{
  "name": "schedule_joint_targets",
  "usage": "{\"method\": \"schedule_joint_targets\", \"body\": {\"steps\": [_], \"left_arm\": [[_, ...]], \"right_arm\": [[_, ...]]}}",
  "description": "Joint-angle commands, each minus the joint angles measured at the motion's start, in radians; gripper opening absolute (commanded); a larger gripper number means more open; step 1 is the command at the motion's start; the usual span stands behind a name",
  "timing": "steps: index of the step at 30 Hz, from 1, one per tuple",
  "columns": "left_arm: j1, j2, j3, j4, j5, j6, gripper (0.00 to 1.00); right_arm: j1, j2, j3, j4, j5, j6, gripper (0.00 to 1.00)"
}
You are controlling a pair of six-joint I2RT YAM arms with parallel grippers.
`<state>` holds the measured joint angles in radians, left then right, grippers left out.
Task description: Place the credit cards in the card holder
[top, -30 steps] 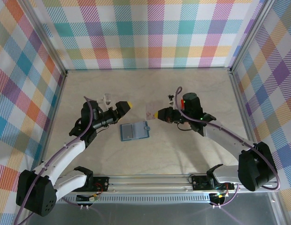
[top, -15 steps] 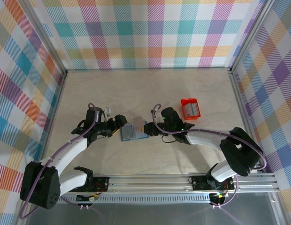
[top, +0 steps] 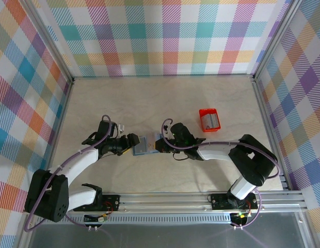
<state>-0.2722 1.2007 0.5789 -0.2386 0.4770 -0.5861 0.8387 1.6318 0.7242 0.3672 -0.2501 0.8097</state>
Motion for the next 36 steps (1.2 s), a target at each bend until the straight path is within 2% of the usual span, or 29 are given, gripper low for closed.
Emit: {"method": "schedule_joint_targets", "body": {"steps": [1, 15, 22, 36], "left_arm": [[0.013, 0.016, 0.018, -0.027, 0.011, 0.053, 0.73], [0.013, 0.071, 0.012, 0.012, 0.049, 0.096, 0.73], [0.013, 0.086, 0.01, 0.034, 0.069, 0.108, 0.73], [0.013, 0.112, 0.013, 0.056, 0.084, 0.127, 0.72]], "right_arm": [[0.007, 0.023, 0.038, 0.04, 0.0, 0.037, 0.0], [0.007, 0.081, 0.081, 0.02, -0.017, 0.029, 0.0], [0.007, 0.101, 0.122, -0.063, -0.027, 0.011, 0.0], [-0.023, 0.131, 0.106, -0.036, -0.064, 0.059, 0.0]]}}
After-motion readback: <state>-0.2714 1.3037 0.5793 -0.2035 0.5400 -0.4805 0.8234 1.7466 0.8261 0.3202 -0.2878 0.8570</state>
